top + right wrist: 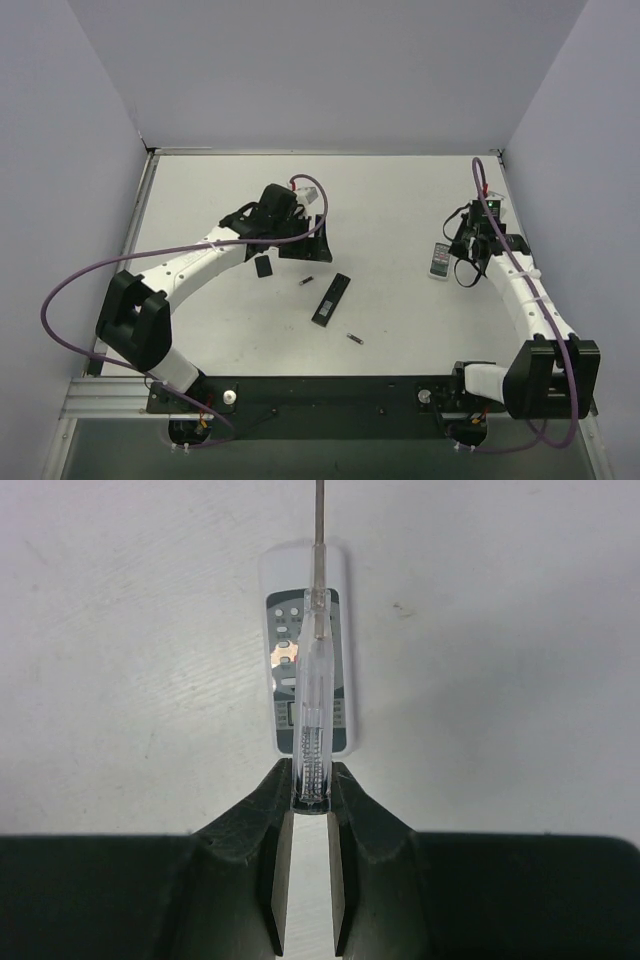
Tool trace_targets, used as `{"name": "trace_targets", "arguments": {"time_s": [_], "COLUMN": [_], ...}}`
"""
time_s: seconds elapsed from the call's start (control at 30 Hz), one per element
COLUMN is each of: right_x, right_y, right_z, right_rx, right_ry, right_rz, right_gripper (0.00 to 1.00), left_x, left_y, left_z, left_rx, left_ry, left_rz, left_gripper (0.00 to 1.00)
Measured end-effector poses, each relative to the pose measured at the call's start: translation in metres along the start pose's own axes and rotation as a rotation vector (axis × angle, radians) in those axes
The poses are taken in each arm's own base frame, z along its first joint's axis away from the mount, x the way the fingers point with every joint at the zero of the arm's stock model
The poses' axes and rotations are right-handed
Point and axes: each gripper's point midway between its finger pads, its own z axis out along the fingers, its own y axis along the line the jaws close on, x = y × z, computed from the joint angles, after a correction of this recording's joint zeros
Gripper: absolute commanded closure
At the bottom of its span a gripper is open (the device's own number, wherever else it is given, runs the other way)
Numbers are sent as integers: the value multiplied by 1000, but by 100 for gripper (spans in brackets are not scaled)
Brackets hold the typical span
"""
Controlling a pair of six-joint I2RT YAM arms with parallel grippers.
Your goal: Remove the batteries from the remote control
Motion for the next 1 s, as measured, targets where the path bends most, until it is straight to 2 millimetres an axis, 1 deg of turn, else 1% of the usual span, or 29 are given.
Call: {"name": "trace_targets", "arguments": {"time_s": [0.07, 0.17, 0.3, 0.4, 0.47, 0.53, 0.57, 0.67, 0.7, 0.73, 0.8, 0.9, 1.0], "right_x": [4, 20, 39, 58, 72, 85, 95, 121, 129, 135, 141, 143, 147], "right_y": [-10, -1, 33, 60, 72, 79, 83, 87, 86, 87, 85, 81, 77], "right_z": [10, 18, 14, 10, 9, 12, 13, 14, 14, 13, 14, 18, 23], "right_rx": [24, -19, -127, -215, -254, -270, -278, -281, -279, -280, -266, -240, -207], "right_ry": [40, 113, 144, 169, 199, 229, 252, 306, 324, 338, 352, 359, 374], "right_rz": [0, -46, -150, -214, -230, -237, -251, -279, -288, -295, -295, -290, -284], "right_gripper": [100, 100, 100, 100, 100, 100, 100, 95, 90, 89, 87, 82, 81], "left_x": [6, 10, 9, 7, 6, 4, 3, 0, -2, -3, -5, -7, -5], "left_y": [-6, -4, 4, 10, 15, 19, 22, 26, 28, 29, 32, 35, 37], "left_z": [1, 0, -1, -2, -4, -8, -10, -18, -21, -24, -29, -33, -34], "left_rx": [8, -2, -33, -51, -62, -75, -81, -95, -99, -102, -110, -119, -125], "left_ry": [18, 29, 26, 25, 21, 16, 12, 1, -5, -11, -23, -35, -28], "left_rz": [19, 20, 12, 2, -4, -7, -5, -4, -3, -2, -1, 0, 1], "left_gripper": [20, 20, 21, 21, 21, 21, 21, 21, 21, 21, 21, 21, 21]}}
